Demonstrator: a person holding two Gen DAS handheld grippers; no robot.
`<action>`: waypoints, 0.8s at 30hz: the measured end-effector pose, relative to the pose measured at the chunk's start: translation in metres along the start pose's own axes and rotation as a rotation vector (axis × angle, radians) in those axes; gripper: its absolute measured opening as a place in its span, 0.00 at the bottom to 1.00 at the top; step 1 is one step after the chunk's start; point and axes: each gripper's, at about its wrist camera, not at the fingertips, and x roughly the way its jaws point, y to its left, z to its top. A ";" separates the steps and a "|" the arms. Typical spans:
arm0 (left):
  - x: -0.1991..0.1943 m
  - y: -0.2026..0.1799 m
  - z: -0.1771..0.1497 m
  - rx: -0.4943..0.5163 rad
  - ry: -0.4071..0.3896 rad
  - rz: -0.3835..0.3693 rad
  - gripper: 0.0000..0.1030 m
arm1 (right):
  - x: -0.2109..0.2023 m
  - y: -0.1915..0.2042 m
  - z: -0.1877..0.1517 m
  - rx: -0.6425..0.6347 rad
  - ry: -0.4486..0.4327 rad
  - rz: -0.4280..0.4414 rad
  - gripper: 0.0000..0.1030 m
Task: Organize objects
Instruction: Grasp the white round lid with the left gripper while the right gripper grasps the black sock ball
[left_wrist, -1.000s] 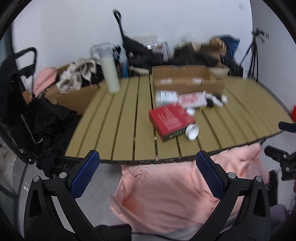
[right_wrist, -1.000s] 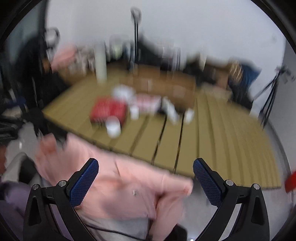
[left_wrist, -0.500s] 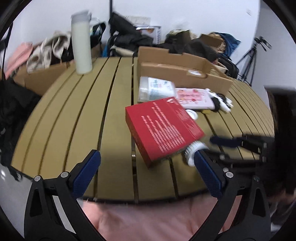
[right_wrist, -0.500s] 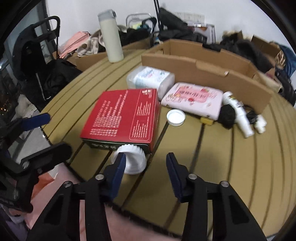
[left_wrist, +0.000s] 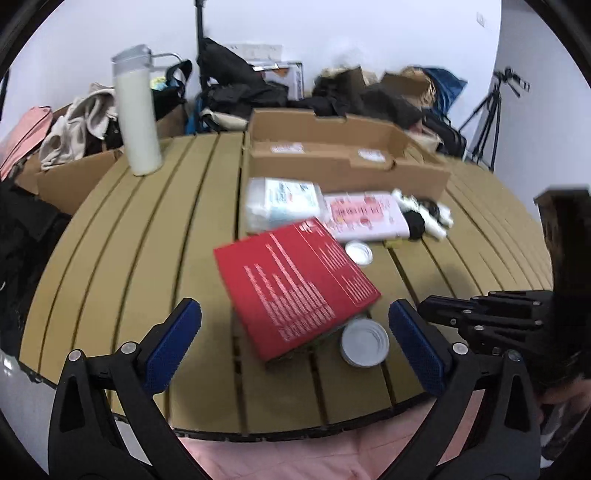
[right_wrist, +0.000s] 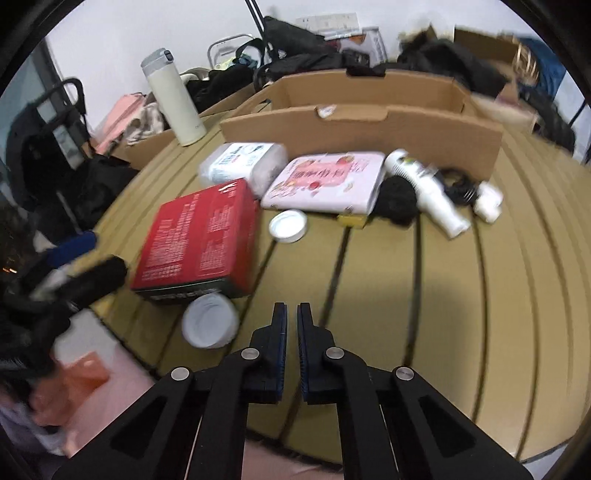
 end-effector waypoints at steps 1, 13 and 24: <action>0.006 -0.004 -0.003 0.006 0.041 0.027 0.98 | 0.000 0.000 0.000 0.009 0.021 0.031 0.07; 0.035 -0.057 -0.021 0.076 0.105 0.050 0.91 | 0.000 -0.021 0.023 0.017 0.010 0.033 0.07; 0.038 -0.038 -0.024 -0.035 0.124 -0.023 0.35 | -0.007 -0.053 0.025 -0.002 -0.033 -0.097 0.12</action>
